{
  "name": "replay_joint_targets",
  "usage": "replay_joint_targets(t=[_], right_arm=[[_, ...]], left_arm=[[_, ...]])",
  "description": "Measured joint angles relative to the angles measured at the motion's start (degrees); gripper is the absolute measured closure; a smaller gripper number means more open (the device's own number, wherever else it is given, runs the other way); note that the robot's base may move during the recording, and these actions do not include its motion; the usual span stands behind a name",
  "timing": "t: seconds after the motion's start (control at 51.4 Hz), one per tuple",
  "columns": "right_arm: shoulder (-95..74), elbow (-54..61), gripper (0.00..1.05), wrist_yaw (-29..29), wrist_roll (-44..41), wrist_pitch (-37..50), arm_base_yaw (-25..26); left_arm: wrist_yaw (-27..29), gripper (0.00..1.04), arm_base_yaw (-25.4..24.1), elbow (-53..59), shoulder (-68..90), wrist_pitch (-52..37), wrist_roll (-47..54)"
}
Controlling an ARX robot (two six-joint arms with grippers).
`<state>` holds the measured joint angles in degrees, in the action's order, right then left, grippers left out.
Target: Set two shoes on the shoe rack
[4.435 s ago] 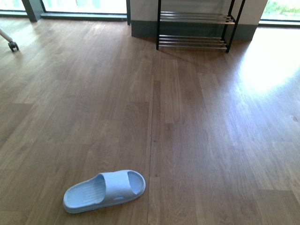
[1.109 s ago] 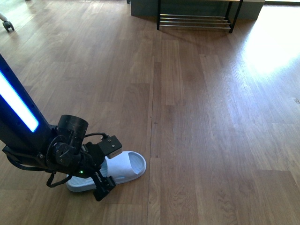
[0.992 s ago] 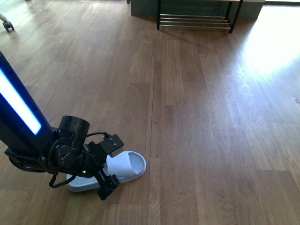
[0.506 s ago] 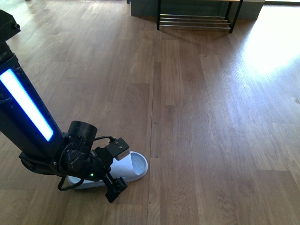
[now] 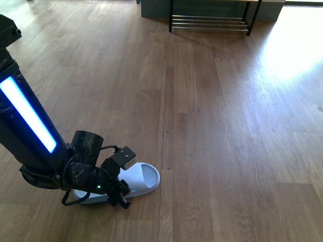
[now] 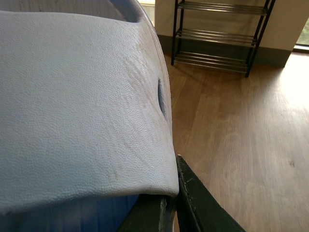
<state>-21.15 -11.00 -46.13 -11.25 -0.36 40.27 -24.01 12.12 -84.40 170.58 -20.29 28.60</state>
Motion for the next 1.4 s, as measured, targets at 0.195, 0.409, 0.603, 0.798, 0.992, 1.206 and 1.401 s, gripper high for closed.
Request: replay_joint_targets(t=[0.195, 0.409, 0.603, 0.798, 0.992, 1.206, 1.401], right_arm=[[0.0, 0.0, 1.03, 0.0, 0.0, 0.0, 0.0], [0.0, 0.0, 1.03, 0.0, 0.0, 0.0, 0.0], [0.0, 0.0, 1.03, 0.0, 0.0, 0.0, 0.0], [0.0, 0.0, 1.03, 0.0, 0.0, 0.0, 0.0], [0.0, 0.0, 1.03, 0.0, 0.0, 0.0, 0.0], [0.0, 0.0, 1.03, 0.0, 0.0, 0.0, 0.0], [0.0, 0.0, 1.03, 0.0, 0.0, 0.0, 0.0]], left_arm=[[1.1, 1.01, -0.9, -0.8, 0.0, -1.4, -4.1], [5.3, 1.03, -2.8, -0.1, -2.3, -3.6, -9.6], [8.9, 1.03, -6.6, 7.8, -15.1, -7.8, -13.9], [15.1, 1.03, -12.0, 19.9, -37.8, -11.1, -15.7], [23.8, 1.03, -18.4, 36.3, -64.0, -13.4, -17.5], [30.2, 1.03, -21.0, 48.7, -85.9, -7.0, -19.1], [37.7, 1.03, -21.1, 62.2, -110.2, 1.4, -20.6]])
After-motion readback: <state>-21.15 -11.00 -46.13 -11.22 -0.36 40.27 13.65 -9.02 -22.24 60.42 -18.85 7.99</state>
